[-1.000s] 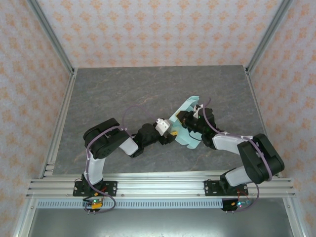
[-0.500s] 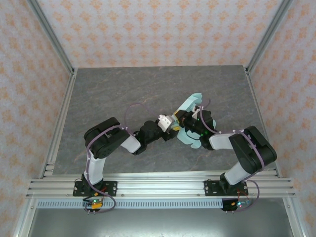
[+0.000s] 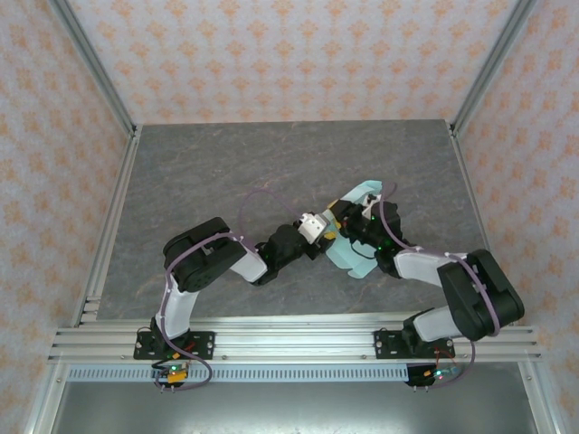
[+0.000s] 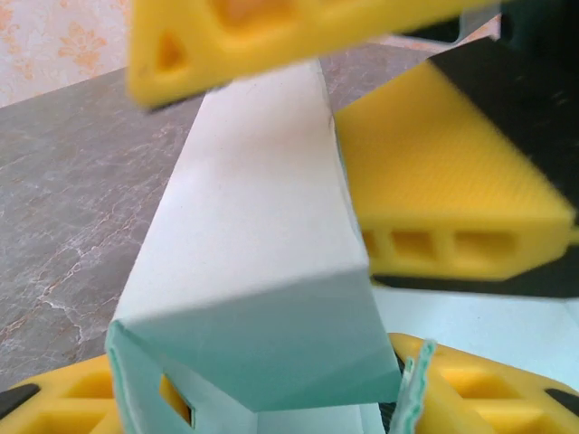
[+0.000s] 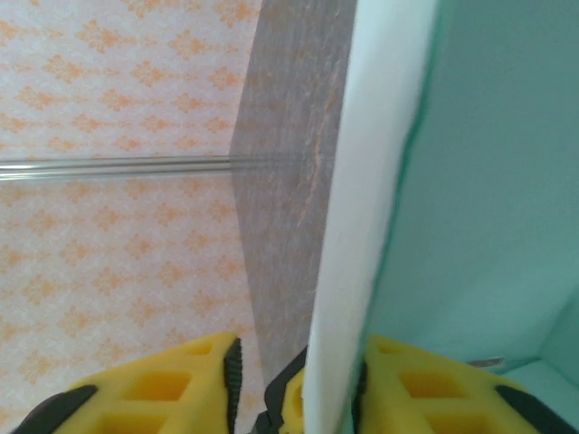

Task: Fold the paper box

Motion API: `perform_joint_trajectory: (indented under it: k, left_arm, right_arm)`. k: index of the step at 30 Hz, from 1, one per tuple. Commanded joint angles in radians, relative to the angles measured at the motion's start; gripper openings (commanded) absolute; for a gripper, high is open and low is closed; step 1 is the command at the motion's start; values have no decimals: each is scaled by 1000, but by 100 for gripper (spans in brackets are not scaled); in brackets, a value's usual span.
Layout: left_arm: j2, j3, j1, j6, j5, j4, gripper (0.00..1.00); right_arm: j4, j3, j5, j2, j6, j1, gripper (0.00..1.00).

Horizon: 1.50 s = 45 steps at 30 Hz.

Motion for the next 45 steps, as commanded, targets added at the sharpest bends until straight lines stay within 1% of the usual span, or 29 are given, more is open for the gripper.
perform_joint_trajectory:
  k: [1, 3, 5, 9, 11, 14, 15, 16, 18, 20, 23, 26, 29, 32, 41, 45]
  left_arm:
    - [9, 11, -4, 31, -25, -4, 54]
    - [12, 13, -4, 28, -18, -5, 55]
    - [14, 13, -5, 25, -17, -5, 55]
    - [13, 15, -6, 27, -15, -9, 55]
    - [14, 15, -7, 28, -15, -10, 55]
    - [12, 14, -7, 27, -4, -12, 56]
    - [12, 14, -7, 27, 0, -12, 56]
    - [12, 14, -6, 26, 7, -12, 57]
    - [7, 8, -5, 20, 20, -11, 58]
    - [-6, -8, -6, 15, 27, -3, 60]
    - [-51, -56, -6, 21, 44, -3, 63]
    - [-112, -100, -6, 43, 72, -47, 64]
    - [-149, -138, -7, 46, 51, -36, 65]
    - [-153, -159, -6, 32, 43, -15, 65]
    - [-208, -244, -6, -6, 99, -3, 65]
    - [-196, -243, -19, -16, 99, -3, 64]
  right_arm:
    - [-167, 27, -22, -86, -76, -23, 43]
    - [-243, 34, -5, -132, -91, -36, 45]
    - [-280, 35, 4, -166, -94, -55, 46]
    - [-261, 32, -12, -170, -69, -96, 44]
    - [-232, 35, -22, -149, -55, -108, 41]
    - [-176, 46, -35, -98, -37, -110, 25]
    - [-140, 44, -45, -68, -20, -110, 16]
    - [-93, 41, -53, -43, -1, -110, 11]
    - [-19, 37, -72, 1, 31, -110, 5]
    - [15, 25, -67, 11, 50, -111, 0]
    - [11, 11, -51, -4, 50, -110, 0]
    - [-1, 1, -53, -25, 53, -110, 0]
    - [-16, -14, -45, -49, 51, -110, 0]
    - [-22, -29, -35, -66, 52, -110, 0]
    - [-17, -48, -31, -73, 48, -110, 0]
    - [-18, -46, -31, -73, 48, -110, 0]
